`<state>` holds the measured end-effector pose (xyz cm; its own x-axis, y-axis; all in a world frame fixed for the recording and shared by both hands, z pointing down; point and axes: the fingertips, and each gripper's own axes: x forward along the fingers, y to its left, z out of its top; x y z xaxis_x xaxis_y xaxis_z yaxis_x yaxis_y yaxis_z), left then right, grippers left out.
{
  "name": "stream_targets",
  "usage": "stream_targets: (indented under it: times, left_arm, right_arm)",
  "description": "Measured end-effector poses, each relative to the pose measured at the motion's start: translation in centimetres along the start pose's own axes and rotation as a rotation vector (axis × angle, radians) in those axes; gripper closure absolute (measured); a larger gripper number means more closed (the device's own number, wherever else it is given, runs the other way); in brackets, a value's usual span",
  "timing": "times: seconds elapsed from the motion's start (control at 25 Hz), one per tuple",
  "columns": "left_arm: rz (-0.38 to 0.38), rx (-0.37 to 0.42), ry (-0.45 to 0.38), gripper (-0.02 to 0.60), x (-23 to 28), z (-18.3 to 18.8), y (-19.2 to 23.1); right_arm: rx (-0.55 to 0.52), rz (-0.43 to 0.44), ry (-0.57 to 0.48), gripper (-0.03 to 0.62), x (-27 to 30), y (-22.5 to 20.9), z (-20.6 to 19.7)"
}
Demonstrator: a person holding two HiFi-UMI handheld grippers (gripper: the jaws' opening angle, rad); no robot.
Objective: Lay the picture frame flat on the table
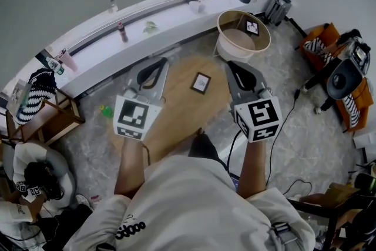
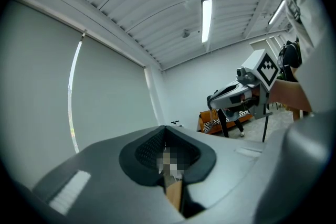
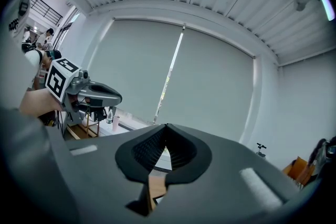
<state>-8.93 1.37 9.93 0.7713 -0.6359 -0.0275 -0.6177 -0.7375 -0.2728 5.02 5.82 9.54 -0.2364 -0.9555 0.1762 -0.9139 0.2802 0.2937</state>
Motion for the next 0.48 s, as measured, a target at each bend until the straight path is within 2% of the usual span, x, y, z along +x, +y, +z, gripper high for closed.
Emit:
stream_targets:
  times: [0.48]
  left_arm:
    - [0.005, -0.046, 0.016, 0.571, 0.1, -1.2, 0.2]
  right_arm:
    - [0.005, 0.012, 0.015, 0.592, 0.6, -0.3, -1.0]
